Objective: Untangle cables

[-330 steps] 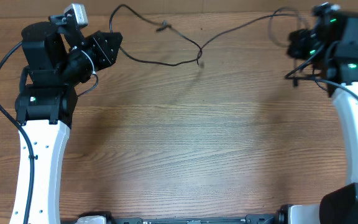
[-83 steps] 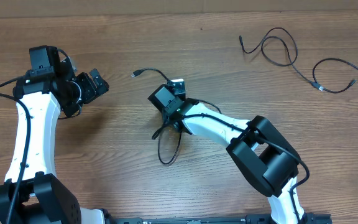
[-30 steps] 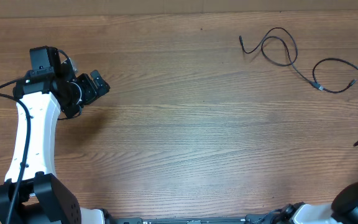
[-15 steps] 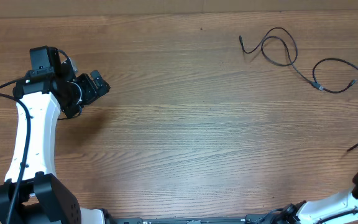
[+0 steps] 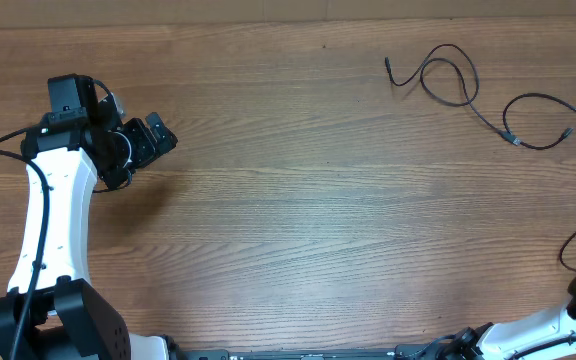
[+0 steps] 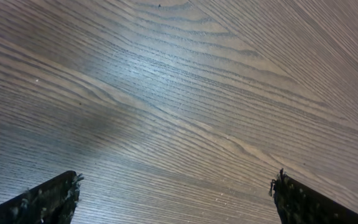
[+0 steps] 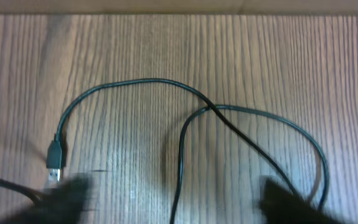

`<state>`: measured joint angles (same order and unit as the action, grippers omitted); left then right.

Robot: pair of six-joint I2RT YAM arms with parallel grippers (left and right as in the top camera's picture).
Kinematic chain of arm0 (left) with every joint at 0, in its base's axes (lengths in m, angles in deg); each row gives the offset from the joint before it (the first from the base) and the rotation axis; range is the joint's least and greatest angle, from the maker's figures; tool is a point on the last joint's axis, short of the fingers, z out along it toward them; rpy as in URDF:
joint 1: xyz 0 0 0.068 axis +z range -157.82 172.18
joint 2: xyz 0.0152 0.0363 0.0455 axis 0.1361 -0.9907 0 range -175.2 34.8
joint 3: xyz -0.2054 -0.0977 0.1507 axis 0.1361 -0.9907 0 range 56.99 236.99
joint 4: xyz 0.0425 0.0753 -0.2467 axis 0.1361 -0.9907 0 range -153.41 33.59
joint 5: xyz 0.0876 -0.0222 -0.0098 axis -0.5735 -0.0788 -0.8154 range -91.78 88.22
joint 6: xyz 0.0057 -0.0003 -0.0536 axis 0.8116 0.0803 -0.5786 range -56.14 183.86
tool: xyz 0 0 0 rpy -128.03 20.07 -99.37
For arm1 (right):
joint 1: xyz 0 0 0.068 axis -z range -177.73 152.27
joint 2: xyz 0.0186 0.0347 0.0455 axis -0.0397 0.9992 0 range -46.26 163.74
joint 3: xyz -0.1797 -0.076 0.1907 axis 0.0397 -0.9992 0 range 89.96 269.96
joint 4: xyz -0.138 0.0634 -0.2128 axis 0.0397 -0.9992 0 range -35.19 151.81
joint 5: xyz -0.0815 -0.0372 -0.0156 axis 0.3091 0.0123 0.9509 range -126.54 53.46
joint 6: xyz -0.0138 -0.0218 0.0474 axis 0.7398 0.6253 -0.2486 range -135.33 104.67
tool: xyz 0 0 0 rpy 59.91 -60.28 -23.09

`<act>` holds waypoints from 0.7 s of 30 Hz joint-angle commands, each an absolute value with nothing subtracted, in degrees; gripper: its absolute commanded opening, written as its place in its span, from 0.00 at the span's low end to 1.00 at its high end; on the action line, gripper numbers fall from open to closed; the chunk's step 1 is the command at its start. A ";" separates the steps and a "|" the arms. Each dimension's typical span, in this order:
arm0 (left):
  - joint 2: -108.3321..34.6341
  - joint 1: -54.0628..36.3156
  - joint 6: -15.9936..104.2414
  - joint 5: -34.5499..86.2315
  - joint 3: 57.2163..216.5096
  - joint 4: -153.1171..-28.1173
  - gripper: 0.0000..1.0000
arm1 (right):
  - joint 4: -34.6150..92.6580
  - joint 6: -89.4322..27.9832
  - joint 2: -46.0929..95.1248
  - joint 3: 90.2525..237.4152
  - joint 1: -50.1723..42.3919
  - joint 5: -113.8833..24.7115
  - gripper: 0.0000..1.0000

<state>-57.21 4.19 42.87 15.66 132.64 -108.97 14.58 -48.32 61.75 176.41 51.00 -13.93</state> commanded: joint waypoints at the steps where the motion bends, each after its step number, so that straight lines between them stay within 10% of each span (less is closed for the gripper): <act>1: -56.79 4.14 42.43 16.09 132.34 -108.88 0.99 | 15.04 -48.32 61.16 176.74 51.20 -13.71 1.00; 21: -56.79 4.05 45.29 21.99 132.36 -108.83 1.00 | 17.64 -48.08 41.51 184.24 49.76 -26.41 1.00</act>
<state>-57.21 4.19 43.52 20.60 132.64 -108.97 15.92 -48.30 48.09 181.83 50.83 -21.19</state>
